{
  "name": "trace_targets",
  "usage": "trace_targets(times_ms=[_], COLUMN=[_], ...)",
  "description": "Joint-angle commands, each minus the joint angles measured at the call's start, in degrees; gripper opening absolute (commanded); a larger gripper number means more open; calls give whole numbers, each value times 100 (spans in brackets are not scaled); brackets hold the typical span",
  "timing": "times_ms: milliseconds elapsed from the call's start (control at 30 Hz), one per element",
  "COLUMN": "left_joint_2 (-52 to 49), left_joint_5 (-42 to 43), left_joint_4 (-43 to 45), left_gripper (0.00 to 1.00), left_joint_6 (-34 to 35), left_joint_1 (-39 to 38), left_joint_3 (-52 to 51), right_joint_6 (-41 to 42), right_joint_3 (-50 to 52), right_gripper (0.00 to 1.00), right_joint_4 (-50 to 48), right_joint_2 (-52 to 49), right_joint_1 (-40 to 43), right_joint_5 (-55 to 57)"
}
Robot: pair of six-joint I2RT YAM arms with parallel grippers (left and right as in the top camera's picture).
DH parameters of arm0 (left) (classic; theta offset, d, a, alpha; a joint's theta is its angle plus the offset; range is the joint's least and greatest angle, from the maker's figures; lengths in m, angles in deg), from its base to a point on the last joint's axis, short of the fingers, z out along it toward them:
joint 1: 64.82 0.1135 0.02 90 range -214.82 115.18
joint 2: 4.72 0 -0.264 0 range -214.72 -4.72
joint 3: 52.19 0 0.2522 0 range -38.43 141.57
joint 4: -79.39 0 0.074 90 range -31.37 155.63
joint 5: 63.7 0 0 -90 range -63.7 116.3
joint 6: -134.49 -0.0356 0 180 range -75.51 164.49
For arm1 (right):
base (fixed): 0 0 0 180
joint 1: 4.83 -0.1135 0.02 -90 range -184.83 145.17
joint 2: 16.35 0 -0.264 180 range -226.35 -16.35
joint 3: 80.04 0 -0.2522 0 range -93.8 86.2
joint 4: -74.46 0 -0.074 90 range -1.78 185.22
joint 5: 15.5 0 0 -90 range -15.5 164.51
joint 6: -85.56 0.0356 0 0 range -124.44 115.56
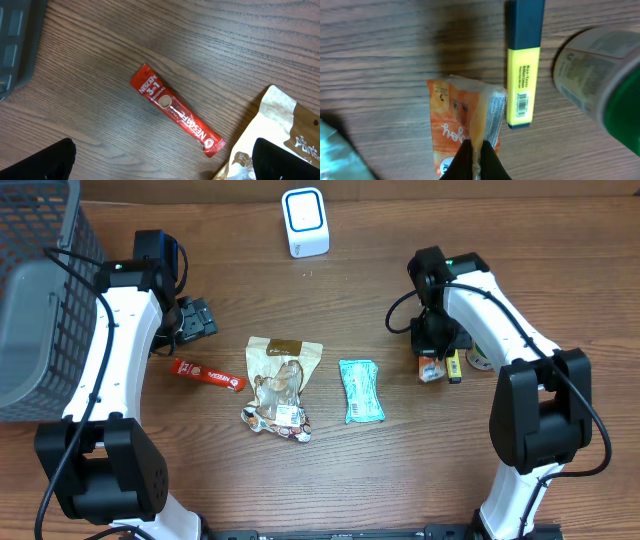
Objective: Scan the item barcode
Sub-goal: 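Carry the orange packet right and lower it beside the highlighter, then open the right gripper and move it over the teal packet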
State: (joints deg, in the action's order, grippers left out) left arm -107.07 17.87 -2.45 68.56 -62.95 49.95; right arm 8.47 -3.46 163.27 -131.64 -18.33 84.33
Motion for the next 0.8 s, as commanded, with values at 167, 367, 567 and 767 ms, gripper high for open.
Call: trace_targets(times_ms=[167,367,567,767], left_joint_2=[2,2,2,2], left_joint_5=[-55,-55,-55,-55], left_joint_4=[0,0,0,0], left_gripper=[100,100,100,100], left_joint_6=[37,39,37,37], left_joint_1=[-44,-44,-44,-44], left_joint_3=[81,81,81,81], right_joint_6=[39,44,63,66], right_joint_3=[273,273,273,374], right_gripper=[17,32,34,31], right_joint_4=[-131,-216,-214,-345], right_joint_2=[22,22,22,22], right_joint_1=[9,9,7,7], right_joint_5=[59,50,-514,-866])
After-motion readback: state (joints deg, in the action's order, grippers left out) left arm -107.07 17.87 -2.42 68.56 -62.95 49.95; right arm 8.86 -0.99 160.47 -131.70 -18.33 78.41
